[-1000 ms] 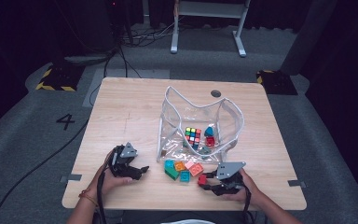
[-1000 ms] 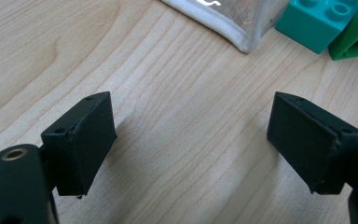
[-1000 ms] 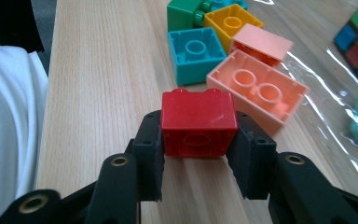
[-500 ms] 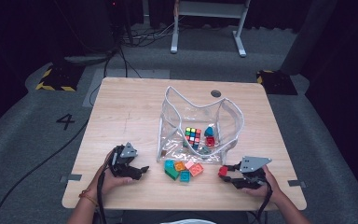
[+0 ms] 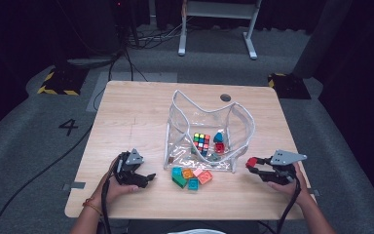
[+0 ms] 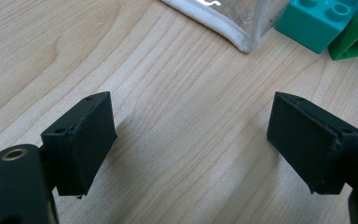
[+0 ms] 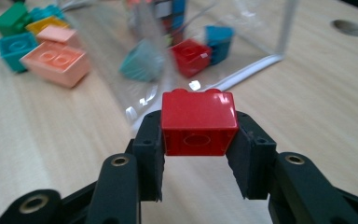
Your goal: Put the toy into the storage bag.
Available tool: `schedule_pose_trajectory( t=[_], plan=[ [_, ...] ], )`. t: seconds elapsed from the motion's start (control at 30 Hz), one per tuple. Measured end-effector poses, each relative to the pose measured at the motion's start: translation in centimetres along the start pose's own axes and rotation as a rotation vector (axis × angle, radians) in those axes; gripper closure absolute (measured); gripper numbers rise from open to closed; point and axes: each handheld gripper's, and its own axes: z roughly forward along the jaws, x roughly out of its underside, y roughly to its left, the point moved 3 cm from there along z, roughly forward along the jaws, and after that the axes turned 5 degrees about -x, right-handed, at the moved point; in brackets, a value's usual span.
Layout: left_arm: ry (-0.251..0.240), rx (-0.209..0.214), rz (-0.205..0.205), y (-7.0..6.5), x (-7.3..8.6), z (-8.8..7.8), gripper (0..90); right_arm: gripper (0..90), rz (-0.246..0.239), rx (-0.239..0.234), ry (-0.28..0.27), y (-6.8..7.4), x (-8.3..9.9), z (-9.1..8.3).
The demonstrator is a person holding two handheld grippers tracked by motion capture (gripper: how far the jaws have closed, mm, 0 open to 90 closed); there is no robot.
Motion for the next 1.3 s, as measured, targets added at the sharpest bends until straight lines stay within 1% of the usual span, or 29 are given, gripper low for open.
schedule_pose_trajectory(
  t=[0.03,0.07,0.1,0.17,0.23,0.37,0.47,0.6,0.67,0.77,0.9,0.97,1.0,1.03,1.1,1.2,1.23,1.27,1.3],
  plan=[
    [-0.001,0.0,-0.003,0.0,0.0,0.0,15.3,59.1,0.011,0.013,-0.013,-0.4,-0.1,-0.2],
    [-0.001,0.0,-0.003,0.0,0.0,0.0,15.3,59.1,0.02,0.016,-0.015,-0.7,-0.2,-0.4],
    [-0.001,0.0,-0.003,0.0,0.0,0.0,15.3,59.1,0.026,0.032,-0.025,-1.1,-0.2,-0.6],
    [0.0,0.0,-0.003,0.0,0.0,0.0,15.3,59.1,0.037,0.061,-0.025,-1.8,-0.5,-1.0],
    [-0.001,-0.001,-0.003,0.0,0.0,0.0,15.3,59.1,0.045,0.079,-0.036,-2.6,-0.8,-1.3],
    [-0.001,0.0,-0.003,0.0,0.0,0.0,15.3,59.1,0.062,0.097,-0.046,-3.8,-1.4,-1.9],
    [-0.001,0.0,-0.003,0.0,0.0,0.0,15.3,59.1,0.061,0.113,-0.045,-4.7,-2.3,-2.2],
    [0.0,0.0,-0.002,0.0,0.0,0.0,15.3,59.1,0.064,0.104,-0.061,-5.6,-3.6,-2.5],
    [-0.001,-0.004,0.001,0.0,0.0,0.0,15.3,59.1,0.08,0.079,-0.085,-6.1,-4.1,-2.5],
    [0.0,0.0,-0.002,0.0,0.0,0.0,15.3,59.1,0.078,0.084,-0.079,-6.7,-4.9,-2.4],
    [0.0,-0.001,-0.002,0.0,0.0,0.0,15.3,59.1,0.069,0.088,-0.084,-7.3,-6.2,-2.4],
    [0.0,-0.003,0.001,0.0,0.0,0.0,15.4,59.1,0.073,0.091,-0.088,-7.5,-6.9,-2.6],
    [0.0,-0.003,0.001,0.0,0.0,0.0,15.3,59.1,0.07,0.086,-0.093,-7.7,-7.2,-2.6],
    [-0.001,-0.003,-0.001,0.0,0.0,0.0,15.3,59.1,0.064,0.1,-0.091,-7.8,-7.6,-2.8],
    [0.0,-0.001,-0.003,0.0,0.0,0.0,15.4,59.1,0.069,0.097,-0.099,-8.0,-8.3,-3.1],
    [-0.001,0.0,-0.003,0.0,0.0,0.0,15.3,59.1,0.054,0.113,-0.106,-8.2,-9.3,-3.5],
    [0.0,-0.002,-0.003,0.0,0.0,0.0,15.3,59.1,0.056,0.109,-0.111,-8.2,-9.6,-3.7],
    [-0.001,-0.003,-0.002,0.0,0.0,0.0,15.3,59.1,0.044,0.103,-0.119,-8.2,-10.0,-3.9],
    [0.0,-0.001,-0.003,0.0,0.0,0.0,15.3,59.1,0.044,0.1,-0.127,-8.1,-10.4,-4.1]
  ],
)
